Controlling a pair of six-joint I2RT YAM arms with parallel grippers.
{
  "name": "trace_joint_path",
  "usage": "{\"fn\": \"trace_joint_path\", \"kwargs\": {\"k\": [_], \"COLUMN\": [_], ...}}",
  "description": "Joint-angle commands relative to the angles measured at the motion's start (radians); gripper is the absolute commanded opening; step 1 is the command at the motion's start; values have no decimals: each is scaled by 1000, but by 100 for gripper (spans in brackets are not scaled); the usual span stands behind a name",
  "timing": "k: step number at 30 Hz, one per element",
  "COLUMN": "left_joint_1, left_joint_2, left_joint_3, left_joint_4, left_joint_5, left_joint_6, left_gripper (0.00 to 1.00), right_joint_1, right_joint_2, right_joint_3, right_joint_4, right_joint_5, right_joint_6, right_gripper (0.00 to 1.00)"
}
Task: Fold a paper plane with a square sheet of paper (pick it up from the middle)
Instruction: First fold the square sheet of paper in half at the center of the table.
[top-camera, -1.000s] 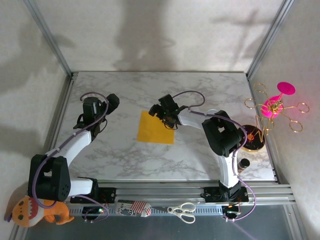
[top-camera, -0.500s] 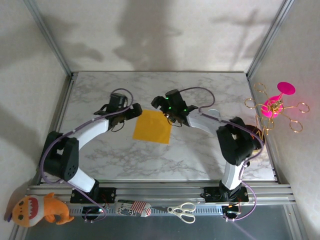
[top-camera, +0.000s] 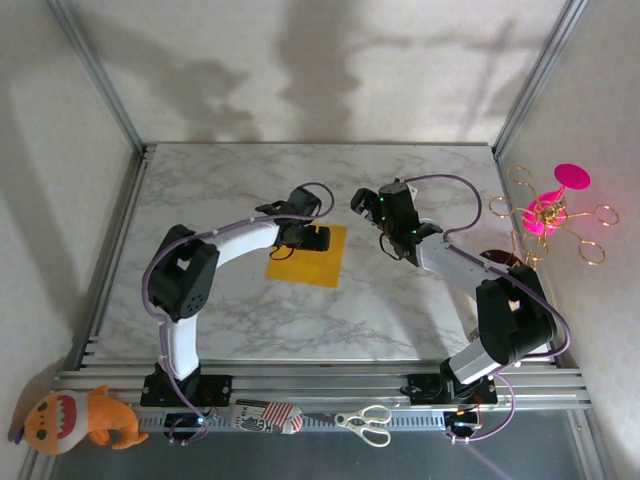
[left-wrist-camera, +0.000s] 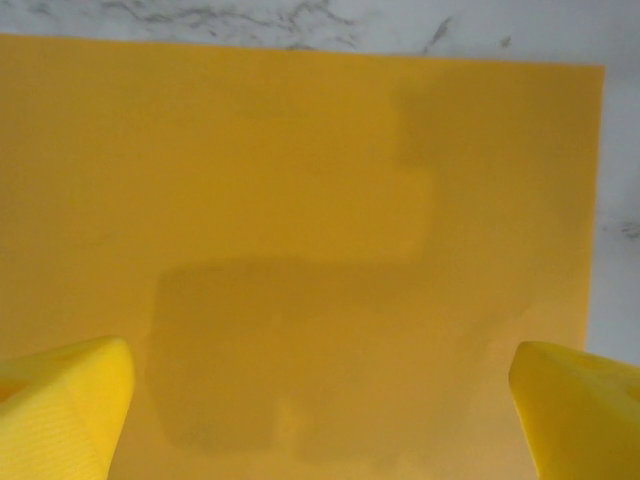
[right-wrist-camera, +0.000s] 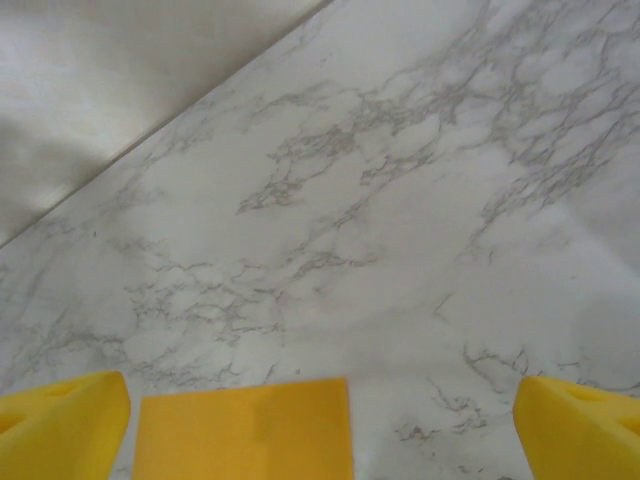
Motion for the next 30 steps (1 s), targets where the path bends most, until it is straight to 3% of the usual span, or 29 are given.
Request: {"fn": "trace_joint_path", "kwargs": {"k": [1,17,30], "left_joint_1": [-7,-37,-43], "left_joint_2": [45,144,207], "left_joint_3": [56,137,130], "left_joint_4": [-90,-151,-187], "left_joint_5": [-41,-52,-125], "left_joint_6": [27,40,1], "left_gripper": [95,89,85], "right_joint_1": [-16,-19,-19], "right_joint_2": [-22,13,32], "right_joint_3": [0,20,37], "right_joint_4": [9,-7,-19], "right_joint_5": [41,10,7], "right_joint_6": [-54,-52,-38], "right_gripper": [99,99,99]}}
